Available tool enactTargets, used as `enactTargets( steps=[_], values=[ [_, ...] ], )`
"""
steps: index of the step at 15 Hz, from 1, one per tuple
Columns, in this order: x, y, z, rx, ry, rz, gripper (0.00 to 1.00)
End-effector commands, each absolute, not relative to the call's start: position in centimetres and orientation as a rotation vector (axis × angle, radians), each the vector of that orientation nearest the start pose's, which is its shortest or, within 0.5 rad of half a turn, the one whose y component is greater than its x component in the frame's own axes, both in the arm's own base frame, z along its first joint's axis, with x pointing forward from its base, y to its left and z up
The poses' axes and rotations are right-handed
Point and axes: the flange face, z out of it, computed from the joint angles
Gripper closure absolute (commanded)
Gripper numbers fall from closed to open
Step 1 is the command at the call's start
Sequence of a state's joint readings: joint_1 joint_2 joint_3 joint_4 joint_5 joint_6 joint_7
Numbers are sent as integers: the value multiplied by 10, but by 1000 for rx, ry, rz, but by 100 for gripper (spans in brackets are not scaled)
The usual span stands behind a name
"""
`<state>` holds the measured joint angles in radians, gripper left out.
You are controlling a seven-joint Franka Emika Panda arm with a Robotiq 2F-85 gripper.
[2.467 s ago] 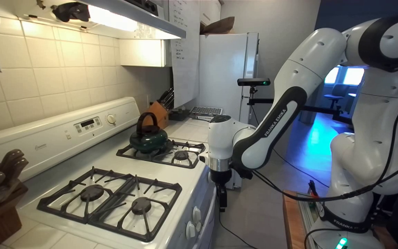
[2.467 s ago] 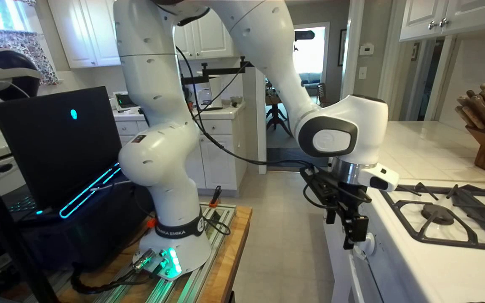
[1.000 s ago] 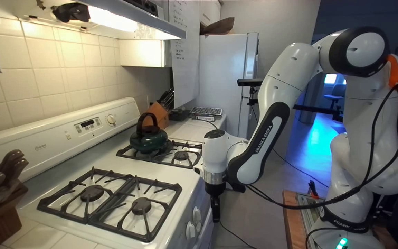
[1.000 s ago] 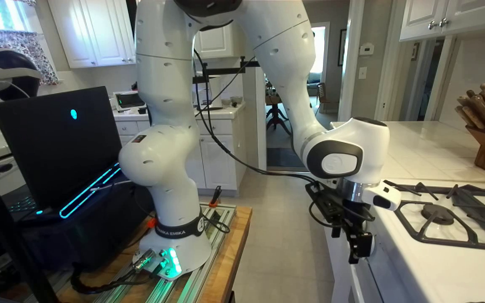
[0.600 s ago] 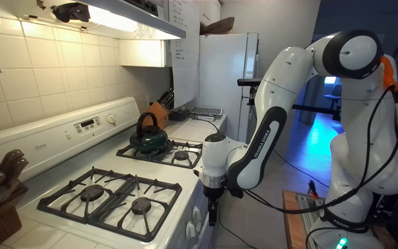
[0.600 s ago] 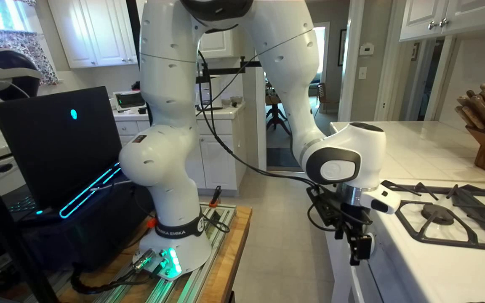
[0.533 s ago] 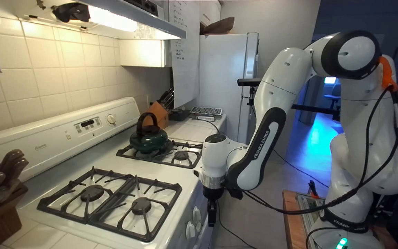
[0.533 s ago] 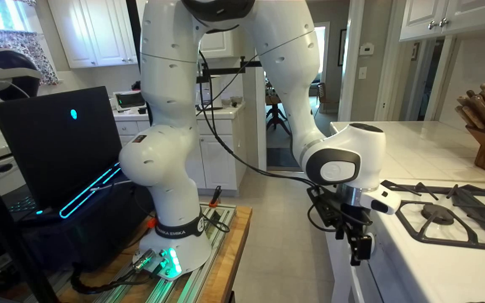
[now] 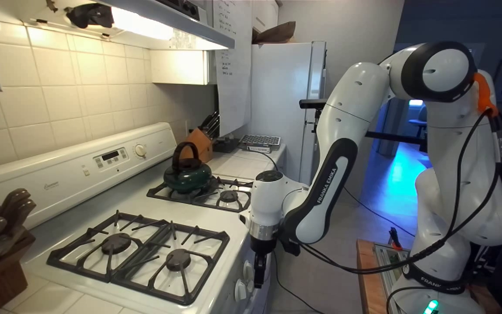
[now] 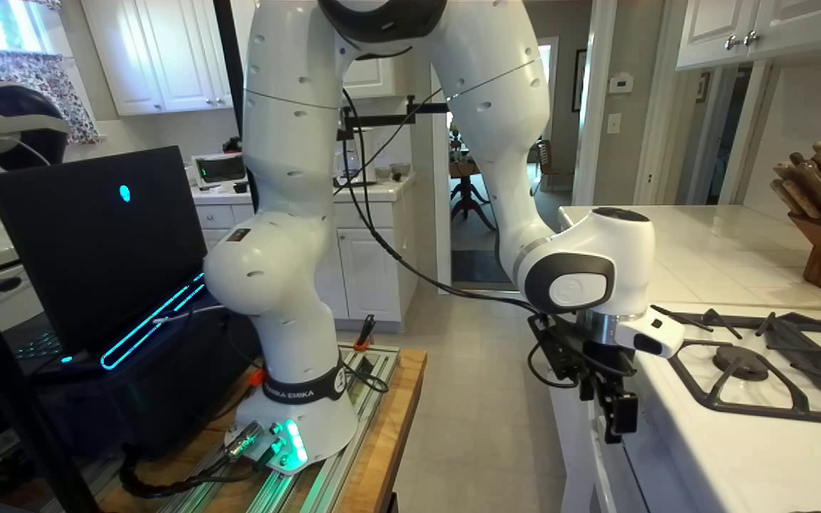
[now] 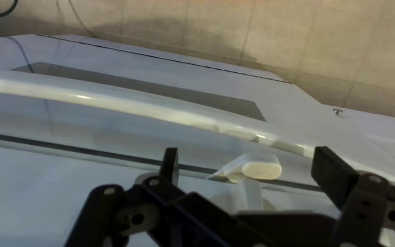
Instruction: Move the white switch on the stove to the right.
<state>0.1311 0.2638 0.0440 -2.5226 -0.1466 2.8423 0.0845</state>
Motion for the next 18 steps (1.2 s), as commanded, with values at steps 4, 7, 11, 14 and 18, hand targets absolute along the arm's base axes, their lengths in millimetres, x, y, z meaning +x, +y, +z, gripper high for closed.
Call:
enactTargets(
  steps=[4, 7, 11, 14, 18],
  values=[
    [481, 110, 178, -3155, -265, -188, 0],
    [481, 114, 168, -3160, -245, -135, 0],
    [481, 109, 162, -3175, -222, -98, 0],
    [480, 110, 161, -3184, -232, -115, 0],
    [476, 111, 158, -3216, -188, -104, 0]
  ],
)
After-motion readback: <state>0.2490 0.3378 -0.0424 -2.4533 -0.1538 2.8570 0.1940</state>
